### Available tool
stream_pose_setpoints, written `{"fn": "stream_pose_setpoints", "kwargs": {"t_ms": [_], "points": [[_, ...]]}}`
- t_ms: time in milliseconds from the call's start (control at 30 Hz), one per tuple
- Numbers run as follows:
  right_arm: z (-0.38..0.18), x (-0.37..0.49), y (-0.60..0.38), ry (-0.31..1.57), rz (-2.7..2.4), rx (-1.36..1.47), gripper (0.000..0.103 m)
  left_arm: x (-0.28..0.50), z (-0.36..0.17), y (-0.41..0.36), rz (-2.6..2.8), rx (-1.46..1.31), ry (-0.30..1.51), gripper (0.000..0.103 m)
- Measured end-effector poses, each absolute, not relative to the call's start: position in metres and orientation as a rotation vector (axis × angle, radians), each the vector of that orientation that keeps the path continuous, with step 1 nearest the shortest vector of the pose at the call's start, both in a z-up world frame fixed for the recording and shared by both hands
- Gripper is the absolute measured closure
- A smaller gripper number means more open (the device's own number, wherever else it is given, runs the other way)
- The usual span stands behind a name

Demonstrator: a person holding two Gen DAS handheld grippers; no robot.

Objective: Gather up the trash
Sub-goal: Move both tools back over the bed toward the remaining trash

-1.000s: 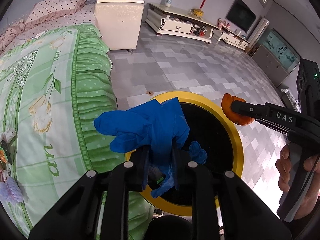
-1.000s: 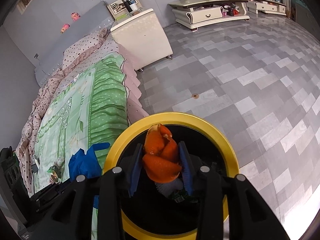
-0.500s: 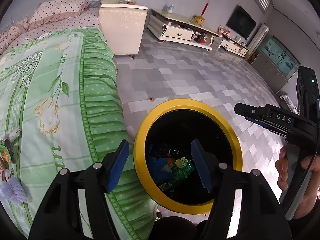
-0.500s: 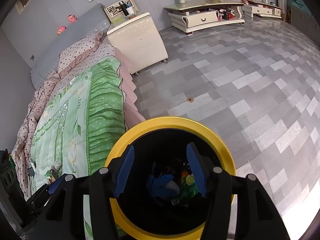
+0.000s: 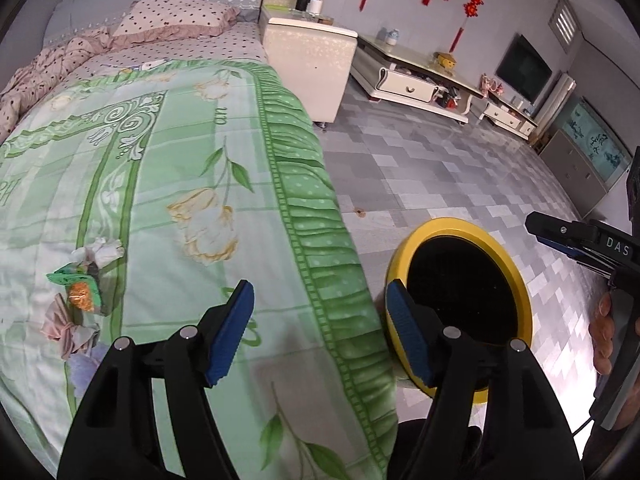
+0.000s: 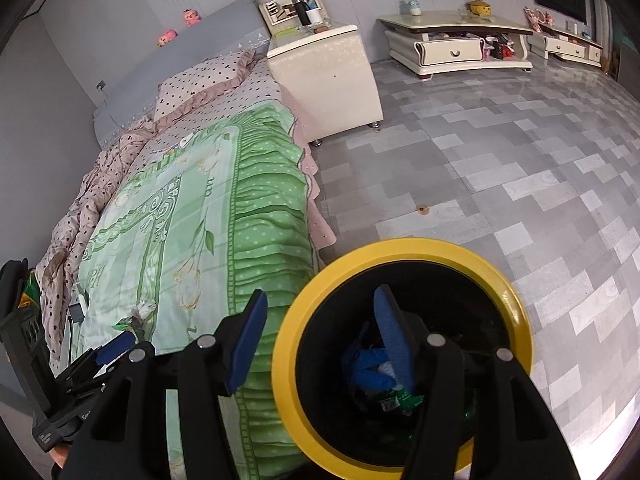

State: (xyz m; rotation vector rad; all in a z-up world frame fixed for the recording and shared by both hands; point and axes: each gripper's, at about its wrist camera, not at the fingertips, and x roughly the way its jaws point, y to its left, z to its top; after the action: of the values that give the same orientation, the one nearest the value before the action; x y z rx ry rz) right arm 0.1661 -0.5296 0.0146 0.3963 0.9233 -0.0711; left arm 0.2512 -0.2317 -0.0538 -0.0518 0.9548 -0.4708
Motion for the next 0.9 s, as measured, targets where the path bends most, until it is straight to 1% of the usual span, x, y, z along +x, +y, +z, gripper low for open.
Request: {"fn": "stream_pose_setpoints", "kwargs": {"t_ms": [367,600,767,900], "points": [[0.022,0.213,-0.420,0.939,0.150,0.294,0.050,0.255,-0.070,-0.109,-0.298,-0.110,0.965,0.037],[0.008,0.250,-0.341,0.998,0.300,0.233,0.050,0.244,-0.085,-0.044,-0.209,-0.148,0.967,0.037],[-0.014,0.278,-0.286,1.045,0.359,0.189,0.050,0.237,-0.103,-0.015,-0.179,-0.196,0.981,0.037],[-0.031,0.301,-0.250,1.079,0.401,0.150,0.050,0.237,-0.119,-0.007,-0.171,-0.219,0.994,0.037]]}}
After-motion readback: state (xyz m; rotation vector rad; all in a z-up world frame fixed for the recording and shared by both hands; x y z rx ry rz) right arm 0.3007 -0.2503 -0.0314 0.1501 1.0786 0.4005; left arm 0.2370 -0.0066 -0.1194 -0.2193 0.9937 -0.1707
